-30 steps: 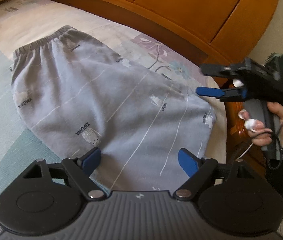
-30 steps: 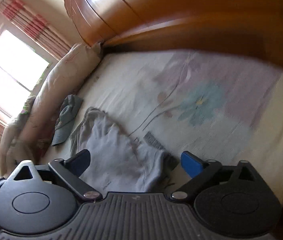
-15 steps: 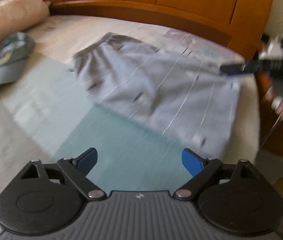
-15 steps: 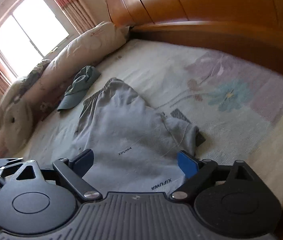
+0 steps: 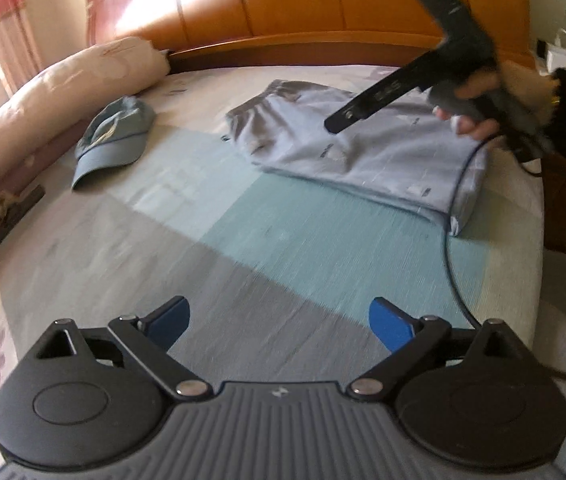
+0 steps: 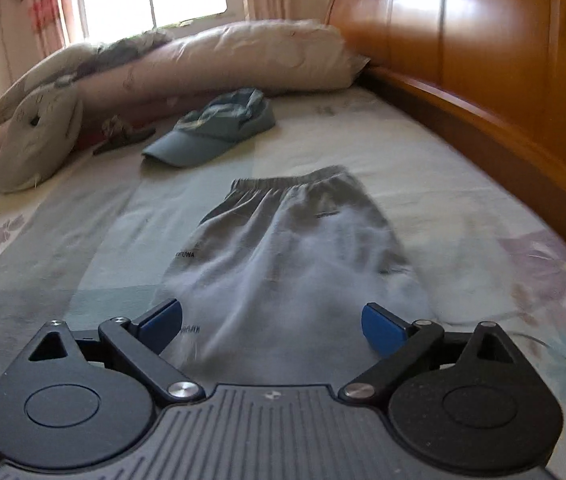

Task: Fold clothes

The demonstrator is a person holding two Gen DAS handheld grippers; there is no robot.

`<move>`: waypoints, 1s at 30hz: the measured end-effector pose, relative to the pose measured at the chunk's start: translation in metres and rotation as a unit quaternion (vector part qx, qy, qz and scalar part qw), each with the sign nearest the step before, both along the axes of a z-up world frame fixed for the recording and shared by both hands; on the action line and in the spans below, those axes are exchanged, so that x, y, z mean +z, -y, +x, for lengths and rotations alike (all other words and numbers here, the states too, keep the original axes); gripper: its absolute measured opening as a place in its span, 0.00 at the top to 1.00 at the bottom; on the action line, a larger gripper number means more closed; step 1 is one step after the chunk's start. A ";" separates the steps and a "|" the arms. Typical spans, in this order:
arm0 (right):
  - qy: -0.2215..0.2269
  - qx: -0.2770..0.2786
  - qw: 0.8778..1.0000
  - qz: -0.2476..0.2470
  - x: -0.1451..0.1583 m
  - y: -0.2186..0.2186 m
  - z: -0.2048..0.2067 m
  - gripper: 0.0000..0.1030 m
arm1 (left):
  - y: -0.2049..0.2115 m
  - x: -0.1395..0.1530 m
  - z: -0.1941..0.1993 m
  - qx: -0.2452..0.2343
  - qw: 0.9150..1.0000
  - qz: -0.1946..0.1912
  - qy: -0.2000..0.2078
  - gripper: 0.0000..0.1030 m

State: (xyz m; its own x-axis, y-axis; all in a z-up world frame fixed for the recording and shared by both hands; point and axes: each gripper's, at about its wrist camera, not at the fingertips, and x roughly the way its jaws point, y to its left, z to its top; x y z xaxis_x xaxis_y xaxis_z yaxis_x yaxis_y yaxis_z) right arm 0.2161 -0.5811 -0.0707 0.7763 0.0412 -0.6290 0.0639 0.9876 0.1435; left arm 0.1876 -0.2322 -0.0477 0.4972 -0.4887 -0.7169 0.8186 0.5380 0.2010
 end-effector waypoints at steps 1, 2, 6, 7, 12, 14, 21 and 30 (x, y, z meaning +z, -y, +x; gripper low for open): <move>-0.011 0.005 1.000 0.005 -0.006 0.001 0.011 0.04 | -0.003 -0.001 0.001 0.007 1.000 -0.005 -0.003 0.06; -0.015 0.006 1.000 -0.002 -0.012 0.001 0.018 0.00 | -0.006 -0.002 0.001 0.013 1.000 -0.009 -0.004 0.06; -0.035 0.008 0.999 -0.023 -0.013 -0.006 0.034 0.00 | -0.015 -0.001 0.004 0.031 0.999 -0.027 -0.009 0.06; -0.039 0.008 0.999 -0.029 -0.011 -0.008 0.036 0.00 | -0.017 0.000 0.005 0.033 0.999 -0.032 -0.009 0.06; -0.002 0.059 0.998 -0.008 0.011 -0.022 0.026 0.01 | -0.028 0.005 0.008 0.045 0.997 -0.063 -0.015 0.06; -0.024 0.075 0.997 -0.017 0.001 -0.031 0.033 0.00 | -0.032 0.007 0.008 0.045 0.996 -0.075 -0.017 0.06; -0.048 0.067 0.995 -0.057 -0.010 -0.044 0.063 0.00 | -0.049 0.015 0.007 0.048 0.994 -0.101 -0.015 0.06; -0.014 -0.007 0.998 -0.056 0.014 0.004 0.105 0.02 | -0.062 0.013 0.019 0.072 0.989 -0.125 -0.028 0.06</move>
State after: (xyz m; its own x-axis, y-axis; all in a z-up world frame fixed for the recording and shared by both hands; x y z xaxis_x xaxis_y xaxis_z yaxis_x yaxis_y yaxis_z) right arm 0.3212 -0.5846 -0.0569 0.7588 -0.0414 -0.6500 0.0797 0.9964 0.0296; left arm 0.2064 -0.1705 -0.0345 0.5373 -0.5812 -0.6112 0.7361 0.6769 0.0035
